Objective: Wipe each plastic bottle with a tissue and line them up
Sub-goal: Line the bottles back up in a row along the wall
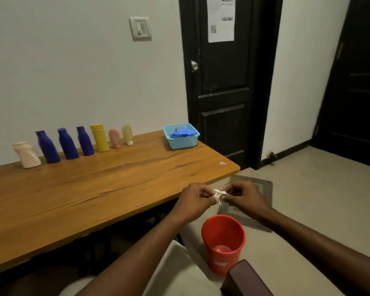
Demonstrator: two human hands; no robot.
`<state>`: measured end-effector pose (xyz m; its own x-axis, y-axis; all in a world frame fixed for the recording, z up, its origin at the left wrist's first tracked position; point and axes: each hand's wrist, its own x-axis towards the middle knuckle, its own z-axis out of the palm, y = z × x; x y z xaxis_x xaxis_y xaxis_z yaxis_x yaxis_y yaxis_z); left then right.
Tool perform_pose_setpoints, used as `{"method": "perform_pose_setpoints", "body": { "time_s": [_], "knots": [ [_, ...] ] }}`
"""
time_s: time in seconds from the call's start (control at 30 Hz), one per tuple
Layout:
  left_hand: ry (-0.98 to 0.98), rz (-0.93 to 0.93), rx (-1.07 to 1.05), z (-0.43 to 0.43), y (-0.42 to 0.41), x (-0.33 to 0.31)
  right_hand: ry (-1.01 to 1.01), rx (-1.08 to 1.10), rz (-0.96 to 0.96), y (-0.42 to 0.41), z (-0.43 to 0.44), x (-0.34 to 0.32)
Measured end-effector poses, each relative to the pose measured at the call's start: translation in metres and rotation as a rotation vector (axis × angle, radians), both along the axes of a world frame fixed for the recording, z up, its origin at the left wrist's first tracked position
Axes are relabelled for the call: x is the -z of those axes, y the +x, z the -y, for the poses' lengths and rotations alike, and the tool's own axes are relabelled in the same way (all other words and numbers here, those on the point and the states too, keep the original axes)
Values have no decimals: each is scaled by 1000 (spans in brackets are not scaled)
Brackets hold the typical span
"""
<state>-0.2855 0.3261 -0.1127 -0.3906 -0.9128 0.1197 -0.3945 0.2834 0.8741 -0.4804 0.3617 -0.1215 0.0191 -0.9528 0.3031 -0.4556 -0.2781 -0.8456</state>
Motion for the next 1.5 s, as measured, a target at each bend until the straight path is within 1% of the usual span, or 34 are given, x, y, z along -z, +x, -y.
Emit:
{"method": "perform_pose_setpoints", "body": {
  "time_s": [0.13,0.37,0.6,0.83,1.1,1.37,1.5],
  "knots": [
    [45,24,24,12,-22,27,42,58,46,-20,1,30],
    [149,106,28,33,-49,75,132,158,56,-44,12,84],
    [253,187,18,60,-75,114,244,221,134,-61,32,135],
    [381,243,-33,97,-96,162,337,249,16,-71,64,196],
    [522,349,-82,139,-110,218,479,276,-19,-79,110,264],
    [609,379,-45,172,-113,257,594,286,-75,-90,144,321],
    [616,426,35,180,-111,262,648,273,-104,-93,153,336]
  ]
}}
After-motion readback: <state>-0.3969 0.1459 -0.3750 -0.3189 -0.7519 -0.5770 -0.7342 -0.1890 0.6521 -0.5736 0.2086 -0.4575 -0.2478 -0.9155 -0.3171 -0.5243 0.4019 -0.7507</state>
